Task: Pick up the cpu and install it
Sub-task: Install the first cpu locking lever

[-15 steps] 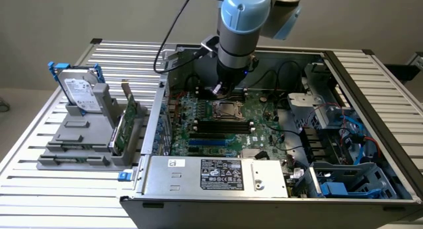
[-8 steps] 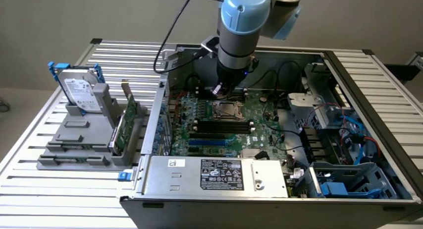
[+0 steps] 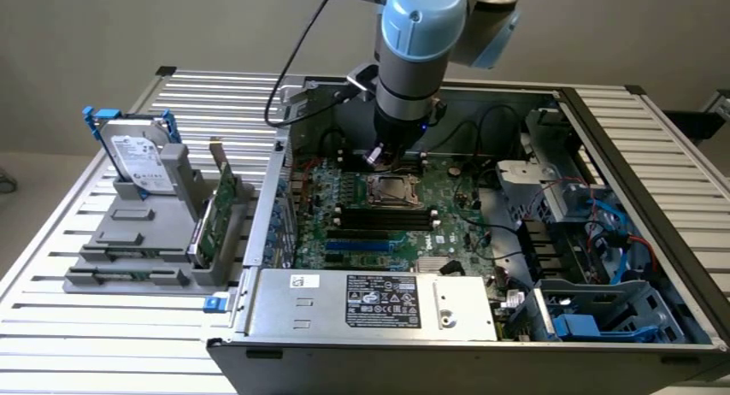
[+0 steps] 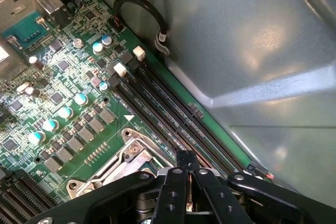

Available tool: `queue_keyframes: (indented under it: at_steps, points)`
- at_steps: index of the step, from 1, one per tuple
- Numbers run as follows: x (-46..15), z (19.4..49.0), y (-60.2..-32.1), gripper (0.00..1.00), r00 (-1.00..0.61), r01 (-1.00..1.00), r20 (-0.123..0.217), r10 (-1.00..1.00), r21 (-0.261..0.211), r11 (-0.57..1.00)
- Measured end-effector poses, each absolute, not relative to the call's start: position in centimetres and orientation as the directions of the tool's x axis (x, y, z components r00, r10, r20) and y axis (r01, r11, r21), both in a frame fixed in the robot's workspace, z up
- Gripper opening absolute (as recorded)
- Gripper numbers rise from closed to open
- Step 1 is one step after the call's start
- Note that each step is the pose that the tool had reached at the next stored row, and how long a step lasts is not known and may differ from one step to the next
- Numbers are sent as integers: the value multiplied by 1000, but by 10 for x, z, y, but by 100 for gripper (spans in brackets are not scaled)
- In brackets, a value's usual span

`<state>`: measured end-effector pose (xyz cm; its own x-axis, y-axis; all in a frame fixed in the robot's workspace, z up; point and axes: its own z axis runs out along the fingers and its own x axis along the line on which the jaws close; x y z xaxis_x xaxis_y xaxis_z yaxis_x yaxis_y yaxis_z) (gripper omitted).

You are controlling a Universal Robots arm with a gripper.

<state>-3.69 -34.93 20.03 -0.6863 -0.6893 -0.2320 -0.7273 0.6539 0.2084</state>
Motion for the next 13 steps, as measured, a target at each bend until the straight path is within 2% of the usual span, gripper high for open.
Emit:
queue_keyframes:
  at_steps: [13]
  points:
    - [-29, 200, -349, 11, -686, -727, -232, -689, 208, 654]
